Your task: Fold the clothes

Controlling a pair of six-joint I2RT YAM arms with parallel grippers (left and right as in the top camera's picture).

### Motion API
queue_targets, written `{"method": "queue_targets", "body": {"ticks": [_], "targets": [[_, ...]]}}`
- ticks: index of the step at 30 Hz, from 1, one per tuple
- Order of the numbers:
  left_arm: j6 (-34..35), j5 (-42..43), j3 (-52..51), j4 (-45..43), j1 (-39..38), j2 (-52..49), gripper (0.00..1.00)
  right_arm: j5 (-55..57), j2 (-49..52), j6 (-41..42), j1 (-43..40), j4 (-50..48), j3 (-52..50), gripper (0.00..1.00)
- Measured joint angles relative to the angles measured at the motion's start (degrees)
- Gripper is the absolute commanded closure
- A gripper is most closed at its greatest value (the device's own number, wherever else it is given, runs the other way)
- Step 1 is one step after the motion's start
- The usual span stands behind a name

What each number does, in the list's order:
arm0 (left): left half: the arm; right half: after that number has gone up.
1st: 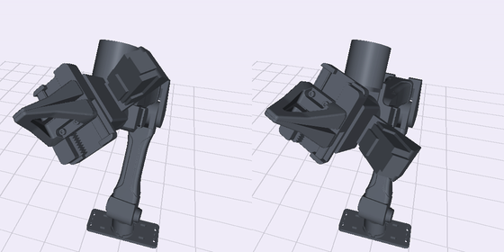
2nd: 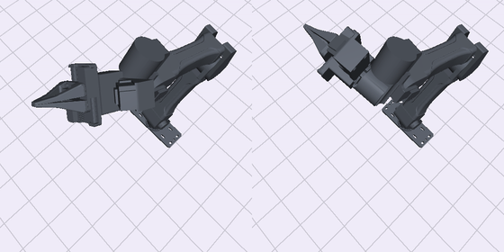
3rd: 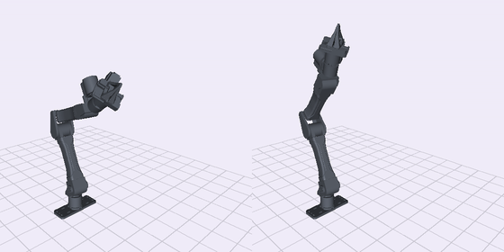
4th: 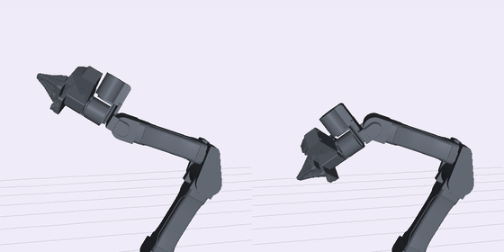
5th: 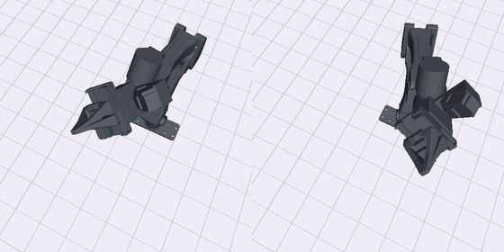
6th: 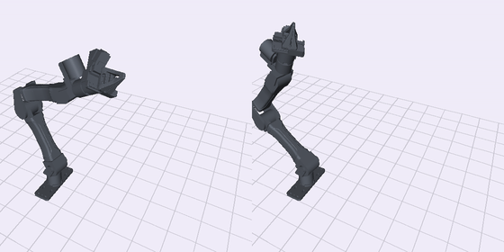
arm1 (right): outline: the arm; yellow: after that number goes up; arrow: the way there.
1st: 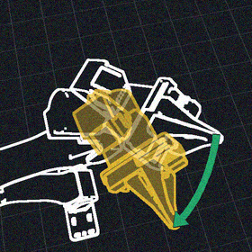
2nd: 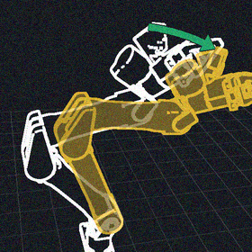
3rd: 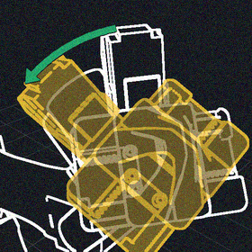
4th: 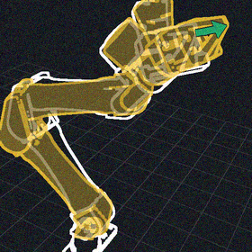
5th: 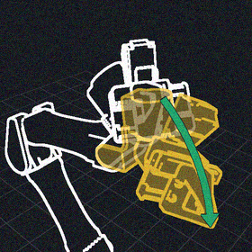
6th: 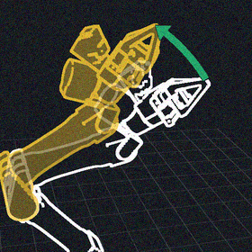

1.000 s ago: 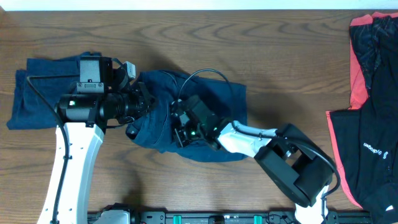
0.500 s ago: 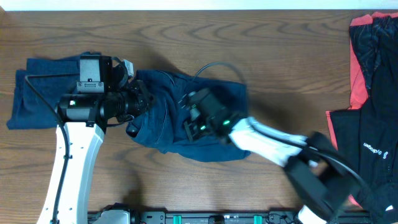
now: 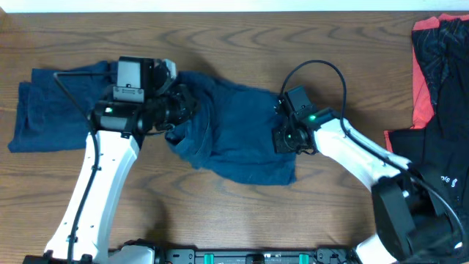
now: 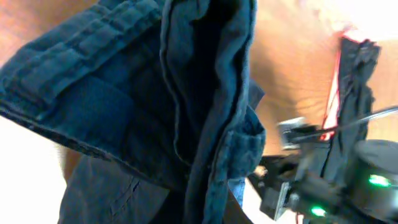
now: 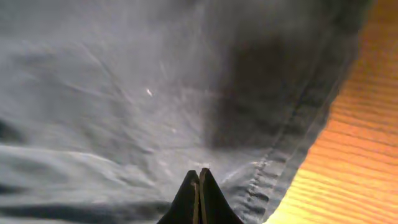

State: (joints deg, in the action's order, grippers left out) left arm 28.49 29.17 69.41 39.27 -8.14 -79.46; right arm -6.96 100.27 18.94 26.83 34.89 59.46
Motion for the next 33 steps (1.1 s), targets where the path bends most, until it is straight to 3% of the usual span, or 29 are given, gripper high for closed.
{"method": "queue_targets", "body": {"ticks": [4, 20, 33], "targets": [[1.9, 0.0, 0.0, -4.0, -2.2, -1.0, 0.94, 0.7, 4.5, -0.6, -0.1, -0.1, 0.0, 0.99], [9.0, -0.2, 0.0, -18.1, -10.0, -9.0, 0.94, 0.5, 6.7, -0.7, 0.1, -0.2, 2.4, 0.99], [10.7, -4.8, 0.0, -23.4, -19.9, -10.8, 0.94, 1.9, 6.9, -0.5, 2.2, -2.1, 2.4, 0.99]]}}
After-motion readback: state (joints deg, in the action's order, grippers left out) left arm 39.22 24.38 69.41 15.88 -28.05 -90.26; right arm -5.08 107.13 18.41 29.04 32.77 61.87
